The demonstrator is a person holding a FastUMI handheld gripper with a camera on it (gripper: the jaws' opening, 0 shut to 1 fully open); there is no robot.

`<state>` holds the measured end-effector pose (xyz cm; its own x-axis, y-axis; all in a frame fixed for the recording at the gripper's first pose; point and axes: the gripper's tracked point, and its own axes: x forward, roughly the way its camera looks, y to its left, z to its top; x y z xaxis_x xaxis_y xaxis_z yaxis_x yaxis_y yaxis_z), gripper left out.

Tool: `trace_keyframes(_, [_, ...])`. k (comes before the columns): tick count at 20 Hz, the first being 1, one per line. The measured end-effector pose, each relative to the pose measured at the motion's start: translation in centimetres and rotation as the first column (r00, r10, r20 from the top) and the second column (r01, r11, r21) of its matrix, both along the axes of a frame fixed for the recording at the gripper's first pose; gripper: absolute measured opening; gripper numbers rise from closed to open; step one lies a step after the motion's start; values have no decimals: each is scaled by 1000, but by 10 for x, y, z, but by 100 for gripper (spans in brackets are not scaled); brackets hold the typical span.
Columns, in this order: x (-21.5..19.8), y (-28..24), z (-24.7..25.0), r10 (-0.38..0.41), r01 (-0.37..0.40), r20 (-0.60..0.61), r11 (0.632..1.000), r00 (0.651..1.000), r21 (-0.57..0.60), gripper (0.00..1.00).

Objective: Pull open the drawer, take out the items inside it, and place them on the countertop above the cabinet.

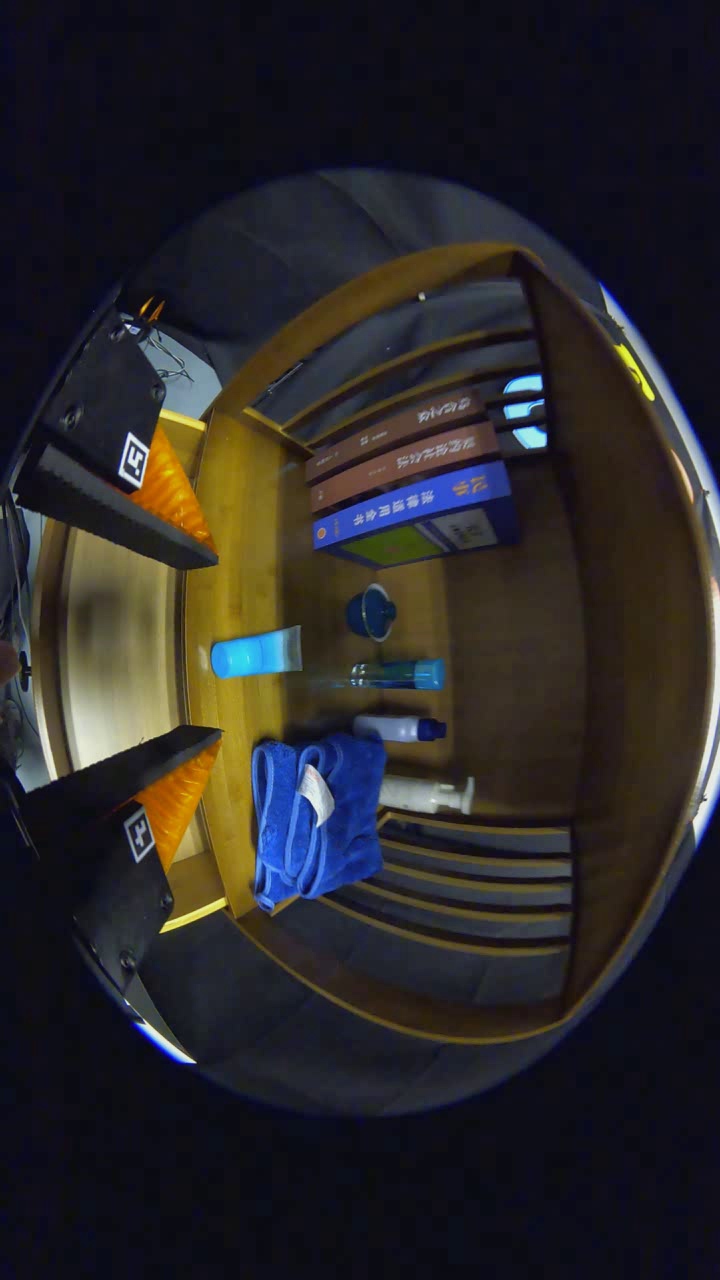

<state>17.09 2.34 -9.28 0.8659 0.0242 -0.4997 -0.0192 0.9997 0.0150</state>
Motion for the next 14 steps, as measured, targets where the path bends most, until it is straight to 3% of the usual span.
trace_keyframes(6, [-62,-5,16,-28,29,184,1000,982,-5,99])
trace_keyframes(14, [-149,-14,-32,2,24,384,998,923,-62,99])
